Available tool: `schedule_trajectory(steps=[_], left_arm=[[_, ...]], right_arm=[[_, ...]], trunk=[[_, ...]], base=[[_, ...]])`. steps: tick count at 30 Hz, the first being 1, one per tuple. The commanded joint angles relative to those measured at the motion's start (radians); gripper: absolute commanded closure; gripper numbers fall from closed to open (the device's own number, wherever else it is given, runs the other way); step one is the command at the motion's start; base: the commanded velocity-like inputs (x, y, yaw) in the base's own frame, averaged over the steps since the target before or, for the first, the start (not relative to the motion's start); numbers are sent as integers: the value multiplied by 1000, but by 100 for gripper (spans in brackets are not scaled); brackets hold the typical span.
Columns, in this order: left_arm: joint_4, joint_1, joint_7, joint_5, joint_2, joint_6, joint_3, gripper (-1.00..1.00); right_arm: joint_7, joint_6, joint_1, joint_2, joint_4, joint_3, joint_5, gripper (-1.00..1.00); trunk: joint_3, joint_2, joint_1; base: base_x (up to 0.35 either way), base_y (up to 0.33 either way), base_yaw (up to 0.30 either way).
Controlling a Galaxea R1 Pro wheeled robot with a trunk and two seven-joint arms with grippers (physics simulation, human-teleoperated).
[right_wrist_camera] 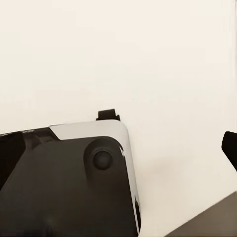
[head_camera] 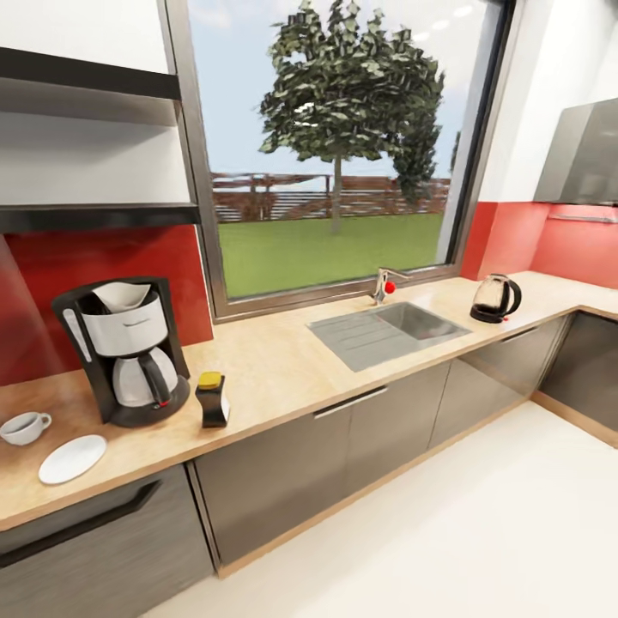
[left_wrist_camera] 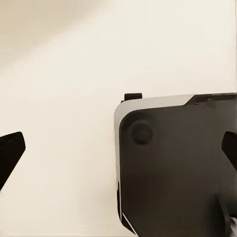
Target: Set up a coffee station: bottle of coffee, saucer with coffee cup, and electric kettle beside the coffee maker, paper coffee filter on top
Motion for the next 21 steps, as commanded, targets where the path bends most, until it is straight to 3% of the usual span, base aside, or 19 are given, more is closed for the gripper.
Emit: schedule_trajectory(steps=[1, 21], left_arm=[[4, -2, 6, -11, 0, -6, 6, -100], [4, -2, 6, -11, 0, -7, 6, -100]], right_arm=[[1, 0, -1, 0, 0, 2, -8, -100], [4, 1, -1, -1, 0, 2, -8, -100]], trunk=[[-2, -2, 1], [10, -2, 1]], base=[[0, 0, -274], [0, 0, -274]])
